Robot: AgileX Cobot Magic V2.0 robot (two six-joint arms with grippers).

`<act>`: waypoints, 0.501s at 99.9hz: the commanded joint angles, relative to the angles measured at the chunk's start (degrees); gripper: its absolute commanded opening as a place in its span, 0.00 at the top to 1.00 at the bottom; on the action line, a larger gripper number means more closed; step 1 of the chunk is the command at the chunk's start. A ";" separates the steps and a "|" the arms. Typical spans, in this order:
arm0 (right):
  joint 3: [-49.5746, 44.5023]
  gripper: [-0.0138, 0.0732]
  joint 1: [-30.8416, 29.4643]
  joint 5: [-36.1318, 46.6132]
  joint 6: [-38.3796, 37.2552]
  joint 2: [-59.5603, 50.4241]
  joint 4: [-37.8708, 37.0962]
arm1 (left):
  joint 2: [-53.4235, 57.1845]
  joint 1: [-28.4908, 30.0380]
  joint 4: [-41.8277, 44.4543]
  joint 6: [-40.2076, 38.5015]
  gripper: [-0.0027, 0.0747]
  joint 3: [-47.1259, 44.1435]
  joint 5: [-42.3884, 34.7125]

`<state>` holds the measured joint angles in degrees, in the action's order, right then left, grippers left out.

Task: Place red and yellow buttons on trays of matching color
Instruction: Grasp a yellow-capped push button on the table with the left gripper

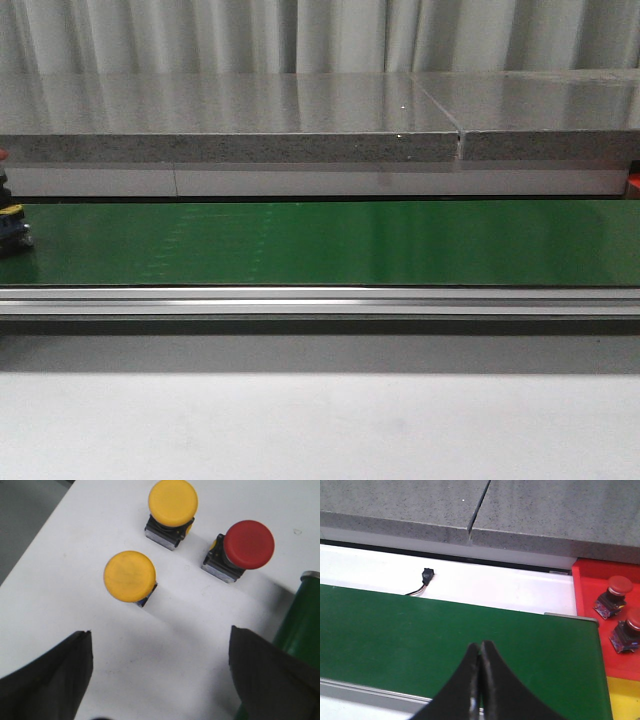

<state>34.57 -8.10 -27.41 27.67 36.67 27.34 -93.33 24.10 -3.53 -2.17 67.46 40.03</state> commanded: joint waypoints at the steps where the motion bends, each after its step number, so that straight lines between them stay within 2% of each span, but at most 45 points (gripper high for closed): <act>1: 1.51 0.92 0.00 3.95 0.60 -0.19 0.76 | 0.37 0.06 0.19 -0.57 0.25 1.51 -3.89; 22: 1.51 0.92 0.00 3.95 0.60 -0.19 0.76 | -3.48 0.06 2.08 -0.57 0.25 1.72 -6.82; 50: 1.51 0.92 0.00 3.95 0.60 -0.19 0.76 | -7.99 3.05 1.52 -0.57 0.25 4.79 -9.20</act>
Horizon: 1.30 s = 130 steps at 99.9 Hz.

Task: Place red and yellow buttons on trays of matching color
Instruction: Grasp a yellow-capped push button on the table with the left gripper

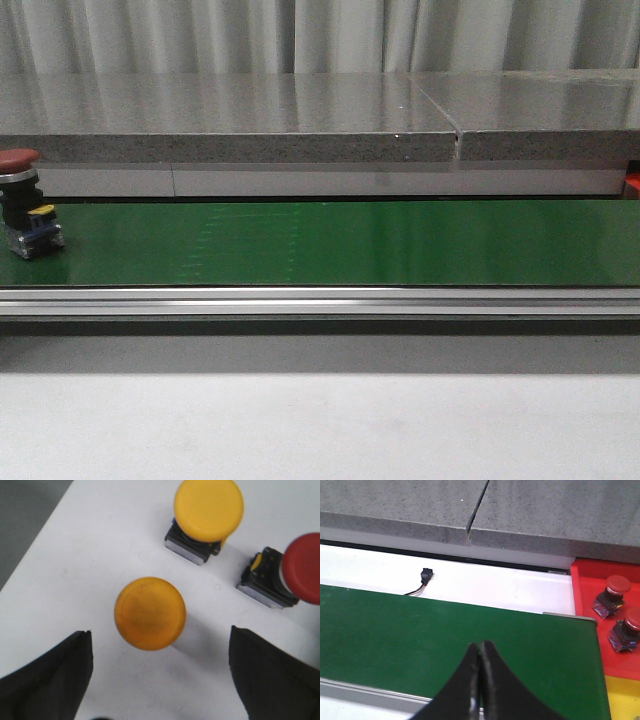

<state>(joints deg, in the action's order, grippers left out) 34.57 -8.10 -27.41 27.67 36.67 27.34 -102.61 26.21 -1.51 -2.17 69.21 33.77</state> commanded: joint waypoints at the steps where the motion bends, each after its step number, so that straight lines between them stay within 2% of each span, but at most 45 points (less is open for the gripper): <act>1: 1.51 0.92 0.00 3.95 0.60 -0.19 0.76 | 1.00 1.04 -0.51 -0.57 0.25 3.38 -2.94; 40: 1.51 0.92 0.00 3.95 0.60 -0.19 0.76 | -5.45 1.15 -1.61 -0.57 0.25 8.49 -1.40; 51: 1.51 0.92 0.00 3.95 0.60 -0.19 0.76 | -6.07 1.15 -1.73 -0.57 0.29 8.49 -1.40; 61: 1.51 0.92 0.00 3.95 0.60 -0.19 0.76 | -6.16 1.15 -2.17 -0.57 0.40 8.49 -1.40; 82: 1.51 0.92 0.00 3.95 0.60 -0.19 0.76 | -6.16 1.15 -2.78 -0.57 0.83 8.49 -0.85; 93: 1.51 0.92 0.00 3.95 0.60 -0.19 0.76 | -5.49 1.15 -3.74 -0.57 0.99 8.49 0.50; 113: 1.51 0.92 0.00 3.95 0.60 -0.19 0.76 | -0.55 0.39 -4.16 -0.57 0.99 8.49 2.89; 130: 1.51 0.92 0.00 3.95 0.60 -0.19 0.76 | 6.48 -3.06 -3.89 0.12 0.99 8.49 4.06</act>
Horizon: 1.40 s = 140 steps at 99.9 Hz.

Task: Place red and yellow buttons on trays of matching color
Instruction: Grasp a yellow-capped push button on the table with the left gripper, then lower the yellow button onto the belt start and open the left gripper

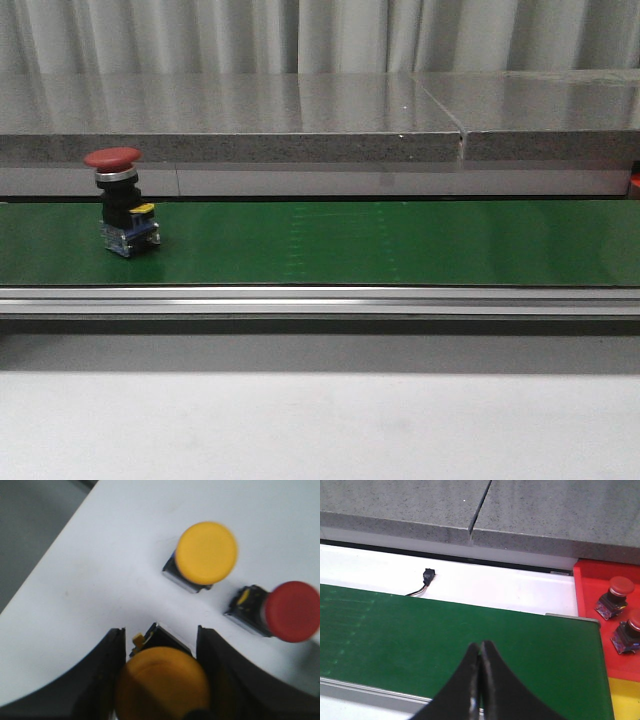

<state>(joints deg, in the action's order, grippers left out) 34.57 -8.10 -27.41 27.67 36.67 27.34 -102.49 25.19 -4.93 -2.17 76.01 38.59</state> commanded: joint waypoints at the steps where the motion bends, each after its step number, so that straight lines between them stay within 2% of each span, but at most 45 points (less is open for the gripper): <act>1: 1.51 0.92 0.00 3.95 0.60 -0.19 0.76 | 6.63 -2.22 -0.47 0.12 0.99 1.68 -0.64; 30: 1.51 0.92 0.00 3.95 0.60 -0.19 0.76 | 15.18 -10.96 -0.47 1.41 0.99 -0.88 2.29; 58: 1.51 0.92 0.00 3.95 0.60 -0.19 0.76 | 17.07 -17.91 0.57 1.50 0.99 -6.19 2.09; 94: 1.51 0.92 0.00 3.95 0.60 -0.19 0.76 | 14.83 -19.05 0.90 1.50 0.99 -9.36 -1.76; 120: 1.51 0.92 0.00 3.95 0.60 -0.19 0.76 | 11.72 -19.19 0.53 1.50 0.98 -9.36 -1.77; 125: 1.51 0.92 0.00 3.95 0.60 -0.19 0.76 | 11.74 -19.19 0.42 1.50 0.95 -9.36 -1.77; 132: 1.51 0.92 0.00 3.95 0.60 -0.19 0.76 | 11.74 -19.50 0.33 1.50 0.85 -9.24 -1.77; 140: 1.51 0.92 0.00 3.95 0.60 -0.19 0.76 | 11.74 -20.38 0.33 1.76 0.62 -9.24 -1.77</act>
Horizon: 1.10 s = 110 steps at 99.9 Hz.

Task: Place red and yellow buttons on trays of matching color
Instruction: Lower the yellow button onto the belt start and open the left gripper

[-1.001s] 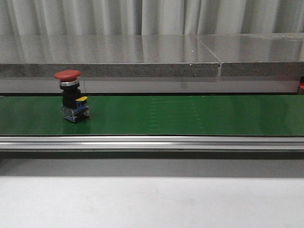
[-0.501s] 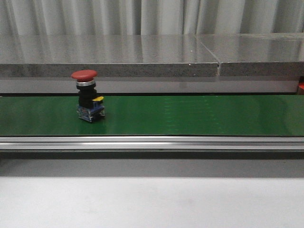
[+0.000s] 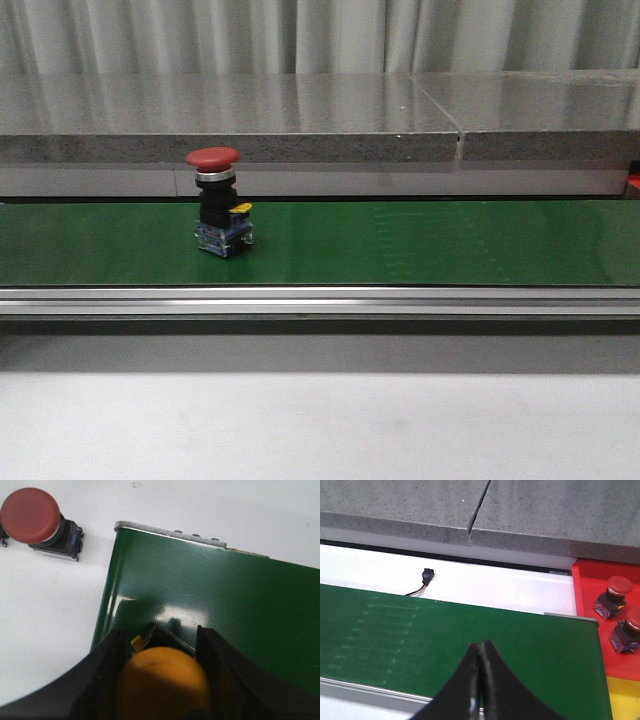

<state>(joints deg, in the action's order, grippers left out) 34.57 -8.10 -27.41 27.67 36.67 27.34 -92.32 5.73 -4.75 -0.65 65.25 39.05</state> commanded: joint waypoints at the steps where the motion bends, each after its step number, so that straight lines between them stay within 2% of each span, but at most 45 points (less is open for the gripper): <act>1: 1.51 0.92 0.00 3.95 0.60 -0.19 0.76 | 1.57 -1.02 0.16 0.34 0.60 1.53 -2.22; 11: 1.51 0.92 0.00 3.95 0.60 -0.19 0.76 | 1.57 -2.67 0.16 1.31 0.27 1.60 -2.72; 18: 1.51 0.92 0.00 3.95 0.60 -0.19 0.76 | 1.57 -4.04 0.16 1.31 0.14 2.02 -2.81; 23: 1.51 0.92 0.00 3.95 0.60 -0.19 0.76 | 1.57 -4.94 0.39 1.31 0.11 2.46 -2.81; 50: 1.51 0.92 0.00 3.95 0.60 -0.19 0.76 | 3.17 -8.51 0.78 1.56 0.11 5.04 -3.98; 82: 1.51 0.92 0.00 3.95 0.60 -0.19 0.76 | 14.98 -12.18 0.78 1.56 0.13 4.39 -5.02; 110: 1.51 0.92 0.00 3.95 0.60 -0.19 0.76 | 31.75 -16.75 0.15 1.37 0.23 -6.85 -13.34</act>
<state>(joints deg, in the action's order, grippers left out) 34.57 -8.10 -27.41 27.67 36.67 27.34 -66.74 -9.82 -3.80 0.87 60.41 31.88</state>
